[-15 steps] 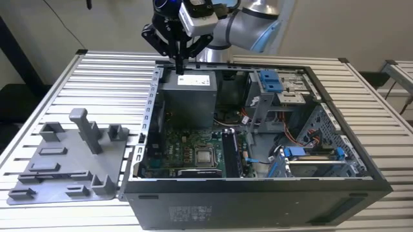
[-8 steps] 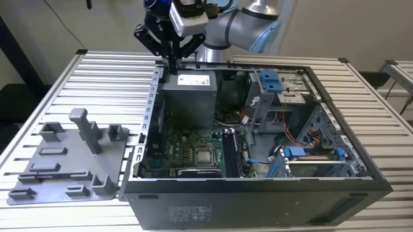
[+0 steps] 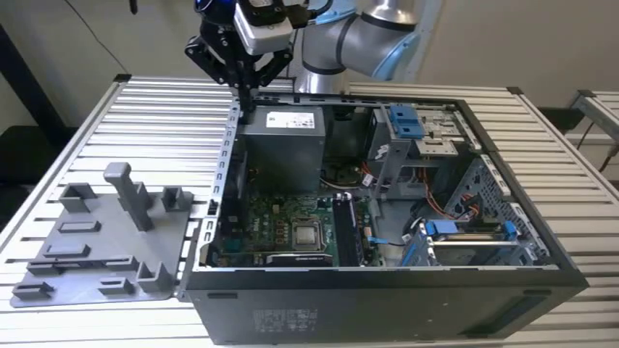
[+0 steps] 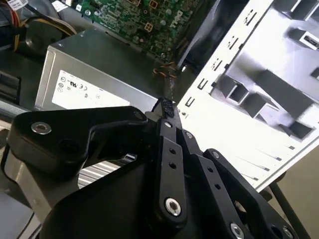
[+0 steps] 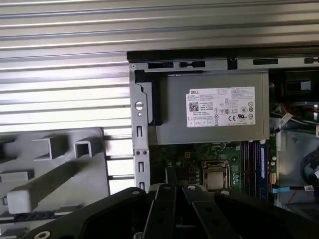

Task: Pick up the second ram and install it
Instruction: 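Reach for the second ram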

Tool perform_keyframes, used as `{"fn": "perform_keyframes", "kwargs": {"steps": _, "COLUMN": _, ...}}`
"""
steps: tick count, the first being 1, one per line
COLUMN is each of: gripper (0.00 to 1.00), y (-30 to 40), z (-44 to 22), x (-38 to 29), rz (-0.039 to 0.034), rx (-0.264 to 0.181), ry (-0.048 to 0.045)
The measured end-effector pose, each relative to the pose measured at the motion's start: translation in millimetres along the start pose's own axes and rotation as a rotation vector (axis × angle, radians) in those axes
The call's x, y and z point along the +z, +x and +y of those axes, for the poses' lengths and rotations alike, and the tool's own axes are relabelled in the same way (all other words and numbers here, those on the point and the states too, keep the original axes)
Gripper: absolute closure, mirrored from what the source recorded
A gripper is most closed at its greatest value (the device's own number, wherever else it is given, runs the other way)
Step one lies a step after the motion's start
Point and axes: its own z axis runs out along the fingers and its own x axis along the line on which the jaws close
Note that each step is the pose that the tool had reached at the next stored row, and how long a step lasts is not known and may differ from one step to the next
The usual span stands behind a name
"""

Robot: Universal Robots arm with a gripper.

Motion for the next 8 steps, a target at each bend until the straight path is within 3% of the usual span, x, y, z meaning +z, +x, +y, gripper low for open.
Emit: {"fn": "perform_keyframes", "kwargs": {"steps": 8, "gripper": 0.89, "y": 23.4, "z": -1.5, "x": -0.2, "rz": -0.0001, "rx": 0.0, "ry": 0.0}}
